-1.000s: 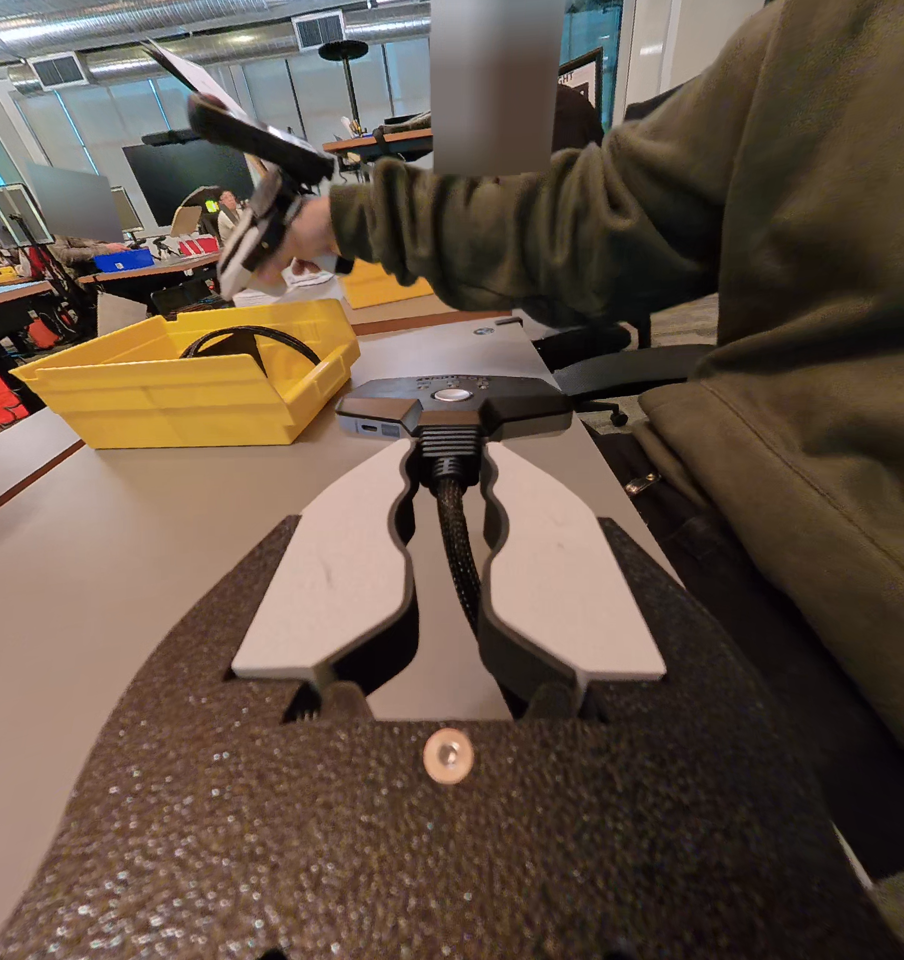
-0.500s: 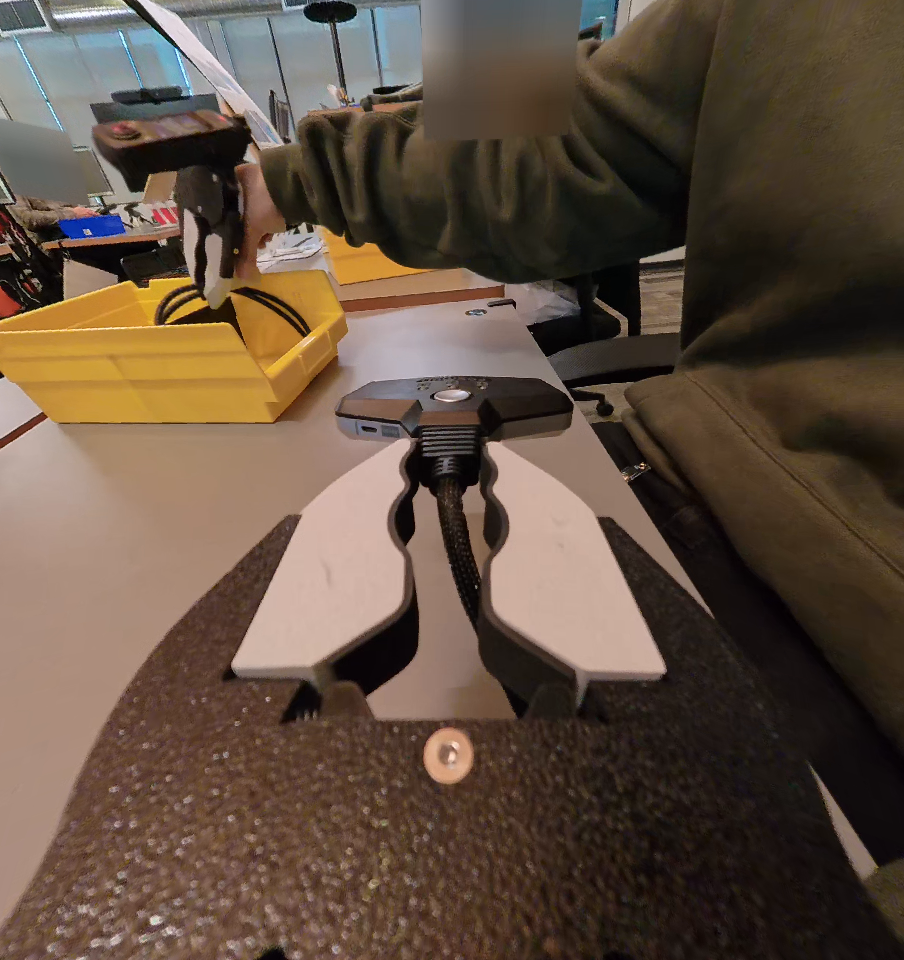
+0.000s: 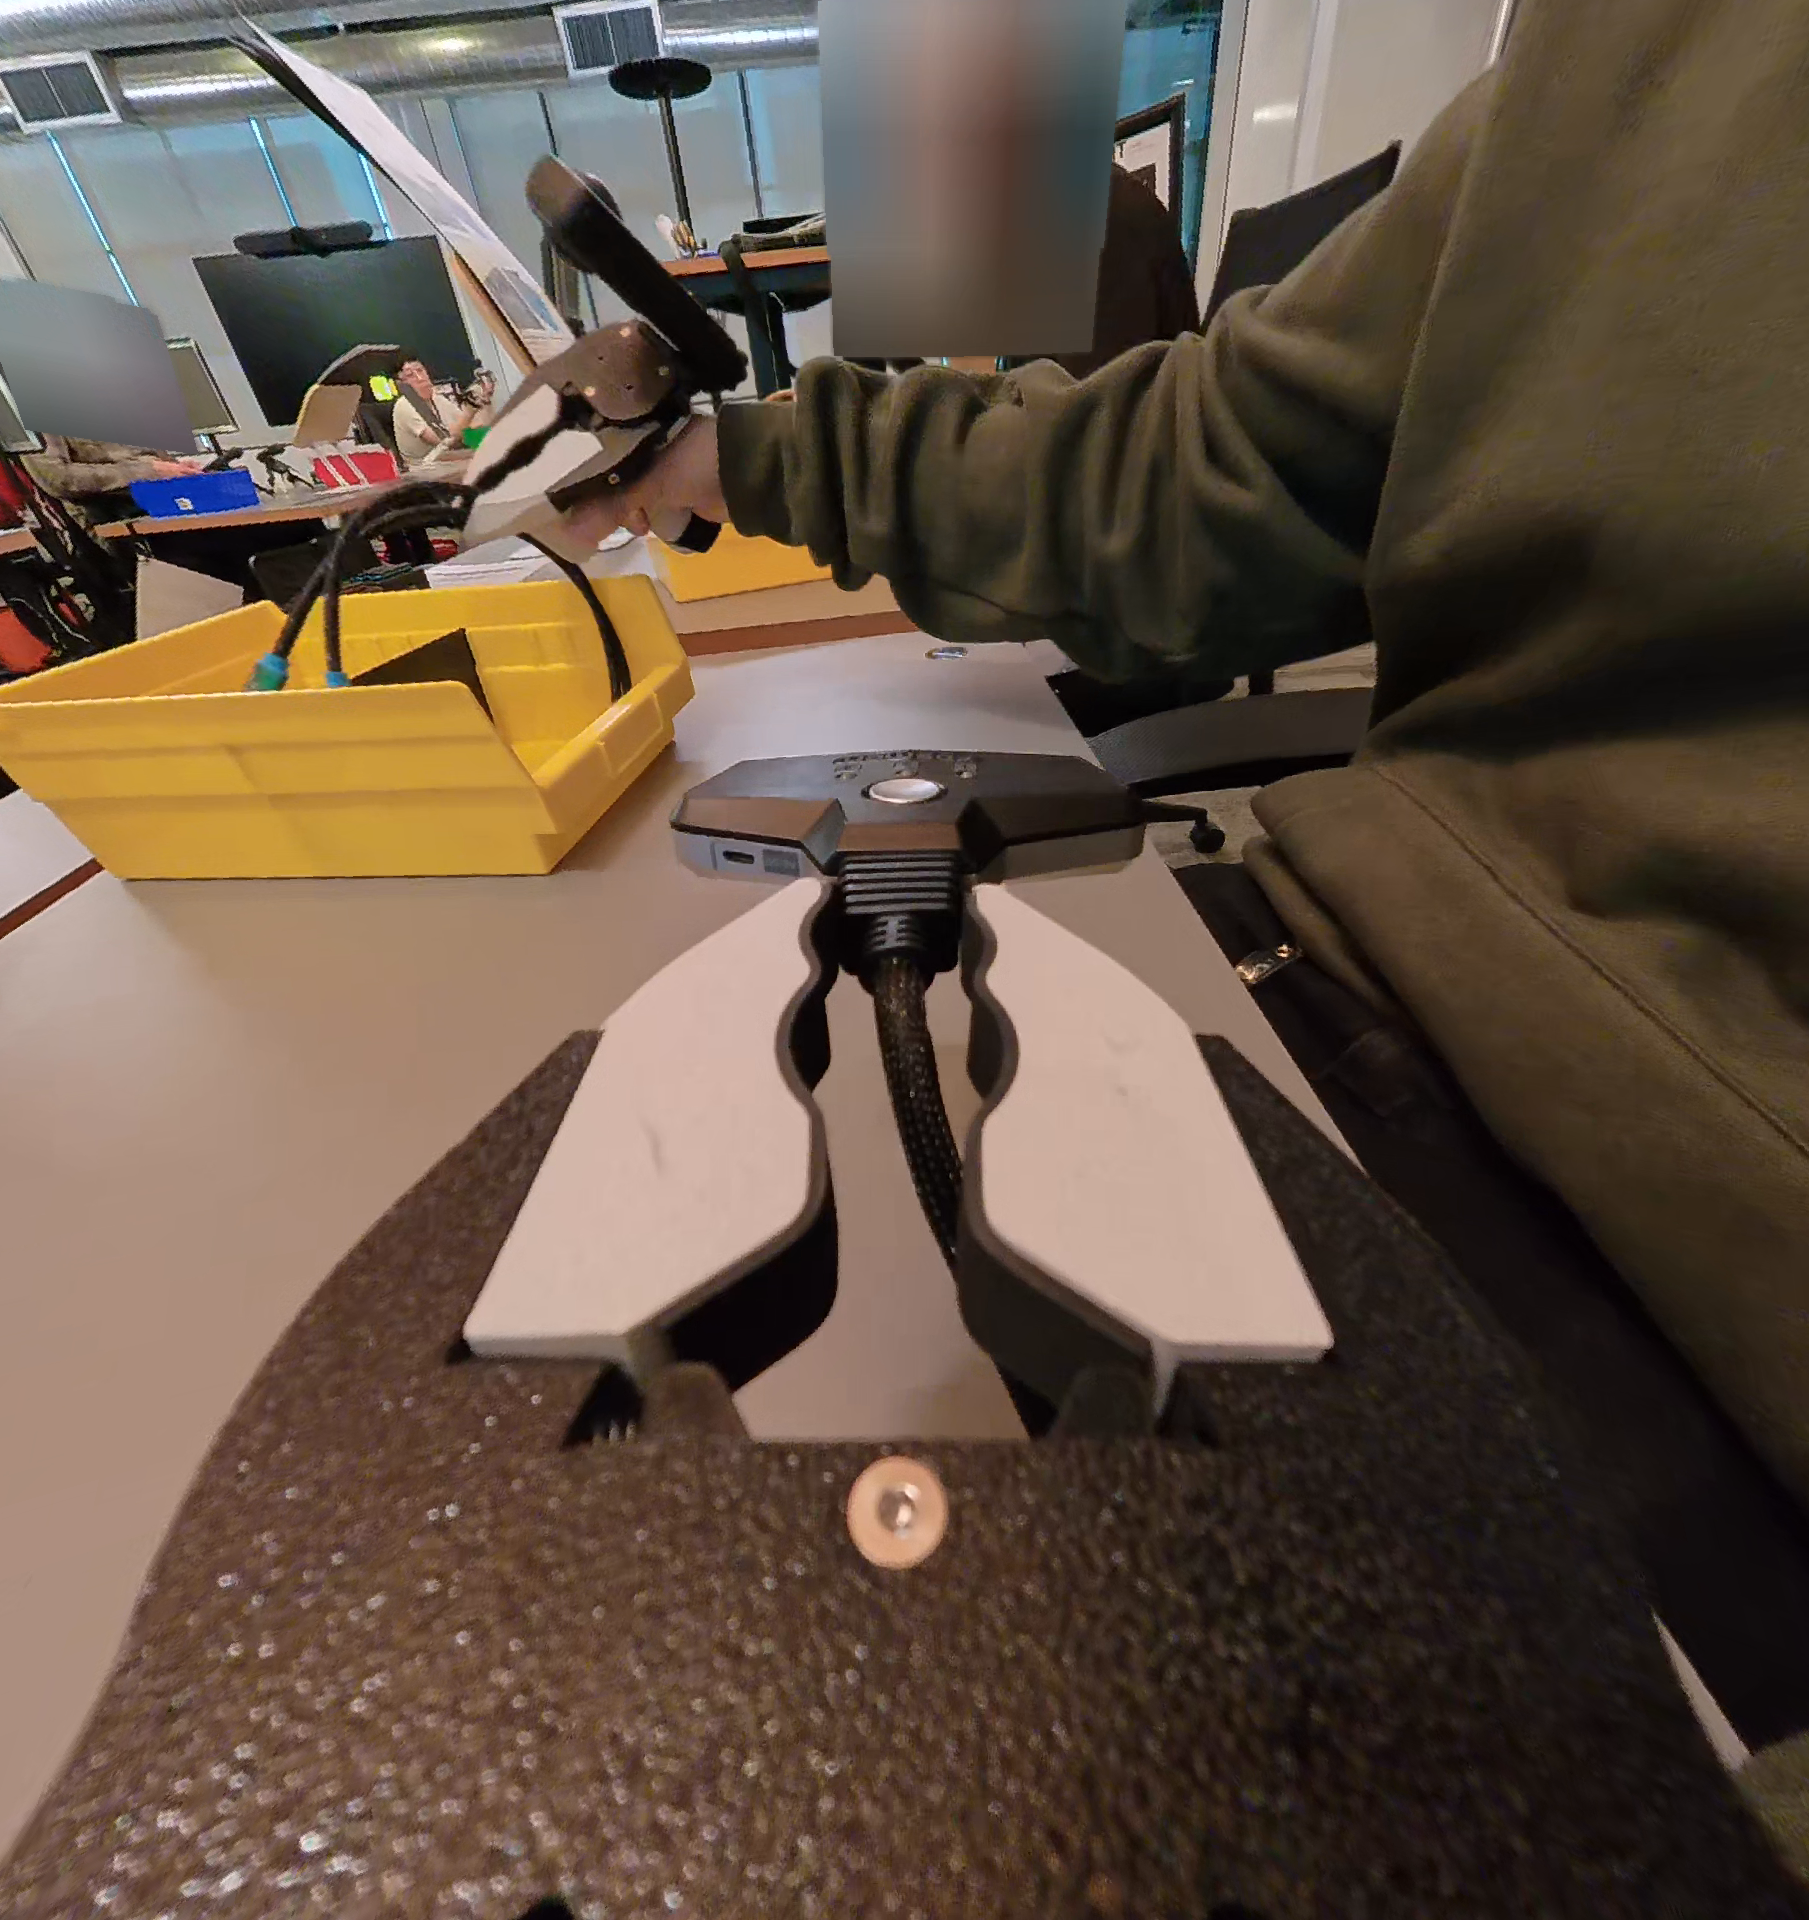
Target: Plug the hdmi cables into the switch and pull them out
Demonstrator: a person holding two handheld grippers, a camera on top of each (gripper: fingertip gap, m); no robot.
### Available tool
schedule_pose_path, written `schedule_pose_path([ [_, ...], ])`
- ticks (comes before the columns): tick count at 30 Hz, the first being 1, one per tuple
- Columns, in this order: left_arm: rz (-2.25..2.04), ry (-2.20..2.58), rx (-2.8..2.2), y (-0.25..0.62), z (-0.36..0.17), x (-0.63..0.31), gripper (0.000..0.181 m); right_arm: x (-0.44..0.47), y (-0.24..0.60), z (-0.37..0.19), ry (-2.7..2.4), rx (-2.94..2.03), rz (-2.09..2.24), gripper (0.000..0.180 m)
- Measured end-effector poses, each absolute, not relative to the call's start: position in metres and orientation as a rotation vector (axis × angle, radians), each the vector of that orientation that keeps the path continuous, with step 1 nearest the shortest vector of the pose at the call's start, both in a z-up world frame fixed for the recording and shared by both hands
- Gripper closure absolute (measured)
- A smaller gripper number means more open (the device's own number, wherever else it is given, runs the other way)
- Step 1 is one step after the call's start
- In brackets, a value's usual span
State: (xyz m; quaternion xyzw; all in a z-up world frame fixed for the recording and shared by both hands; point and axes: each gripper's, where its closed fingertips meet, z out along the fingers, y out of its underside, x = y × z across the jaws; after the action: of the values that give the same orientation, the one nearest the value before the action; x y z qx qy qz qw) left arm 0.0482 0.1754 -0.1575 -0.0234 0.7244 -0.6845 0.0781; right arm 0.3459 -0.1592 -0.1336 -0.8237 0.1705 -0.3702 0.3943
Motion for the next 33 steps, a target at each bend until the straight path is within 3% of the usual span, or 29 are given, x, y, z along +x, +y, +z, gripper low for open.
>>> schedule_pose_path([
  [1, -2.048, 2.172, -0.068, 0.175, -0.158, 0.048, 0.160, 0.343, -0.159, -0.130, 0.394, -2.053, -0.959, 0.173],
  [7, -2.044, 2.188, -0.058, 0.171, -0.159, 0.047, 0.160, 0.339, -0.163, -0.141, 0.385, -2.052, -0.955, 0.173],
  [16, -2.050, 2.214, -0.056, 0.166, -0.164, 0.046, 0.160, 0.383, -0.179, -0.195, 0.514, -2.657, -1.109, 0.140],
  [23, -2.057, 2.167, -0.075, 0.170, -0.160, 0.050, 0.160, 0.376, -0.170, -0.152, 0.779, -2.403, -1.136, 0.128],
  [26, -2.052, 2.107, -0.119, 0.174, -0.156, 0.058, 0.160, 0.327, -0.111, -0.132, 0.641, -2.206, -0.957, 0.118],
  [30, -2.007, 2.073, -0.177, 0.176, -0.154, 0.068, 0.160, 0.198, 0.014, -0.126, 0.327, -1.965, -0.469, 0.106],
  [32, -2.006, 2.068, -0.183, 0.174, -0.148, 0.067, 0.160, 0.128, 0.067, -0.129, 0.157, -1.874, -0.243, 0.084],
  [33, -2.013, 2.059, -0.187, 0.172, -0.143, 0.067, 0.160, 0.102, 0.086, -0.130, 0.115, -1.841, -0.166, 0.081],
])
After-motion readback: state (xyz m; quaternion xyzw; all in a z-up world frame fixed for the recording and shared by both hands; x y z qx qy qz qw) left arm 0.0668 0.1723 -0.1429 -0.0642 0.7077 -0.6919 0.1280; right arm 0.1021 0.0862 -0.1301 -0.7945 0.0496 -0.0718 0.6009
